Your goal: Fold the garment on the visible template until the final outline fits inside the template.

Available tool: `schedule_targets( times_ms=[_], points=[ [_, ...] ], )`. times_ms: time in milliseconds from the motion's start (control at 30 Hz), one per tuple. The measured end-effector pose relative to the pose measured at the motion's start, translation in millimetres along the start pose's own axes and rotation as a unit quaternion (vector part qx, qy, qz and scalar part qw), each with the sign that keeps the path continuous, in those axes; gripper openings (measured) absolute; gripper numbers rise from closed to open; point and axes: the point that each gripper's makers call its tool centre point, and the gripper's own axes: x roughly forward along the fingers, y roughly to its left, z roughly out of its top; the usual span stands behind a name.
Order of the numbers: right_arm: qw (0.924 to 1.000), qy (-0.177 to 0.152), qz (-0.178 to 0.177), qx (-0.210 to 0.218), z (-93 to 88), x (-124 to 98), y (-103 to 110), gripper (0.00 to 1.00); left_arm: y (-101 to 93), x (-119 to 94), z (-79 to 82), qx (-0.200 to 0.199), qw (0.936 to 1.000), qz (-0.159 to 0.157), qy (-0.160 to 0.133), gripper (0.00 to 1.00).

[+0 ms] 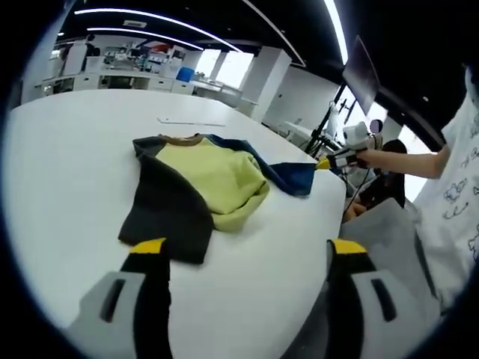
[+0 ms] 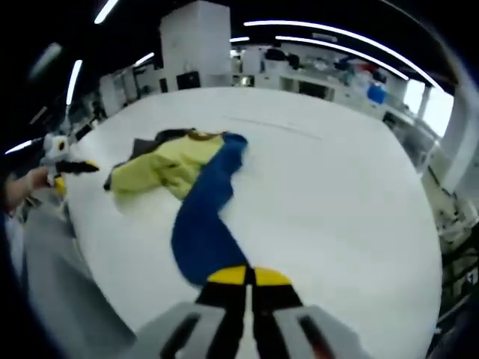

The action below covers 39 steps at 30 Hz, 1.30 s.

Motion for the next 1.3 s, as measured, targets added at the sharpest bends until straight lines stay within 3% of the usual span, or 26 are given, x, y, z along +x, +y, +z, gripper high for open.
schedule_targets(
  times_ms=[267, 667, 1067, 1300],
  points=[
    [0.9989, 0.016, -0.038, 0.024, -7.7, -10.2, -45.4, 0.00, 3.7, -0.3, -2.7, -0.004, 1.0000, 0.004, 0.001, 0.83],
    [0.9921, 0.068, -0.092, 0.052, -20.5, -3.6, -113.5, 0.00, 9.6, -0.7, -7.1, -0.012, 0.9999, 0.009, 0.004, 0.83],
    [0.9825, 0.086, -0.143, 0.082, -8.6, 4.6, -158.0, 0.00, 16.5, 1.0, -12.9, -0.023, 0.9995, 0.016, 0.012, 0.83],
    [0.9755, 0.095, -0.184, 0.074, 3.4, 15.9, -181.2, 0.00, 19.1, 0.7, -15.4, -0.029, 0.9992, 0.019, 0.017, 0.83]
  ],
)
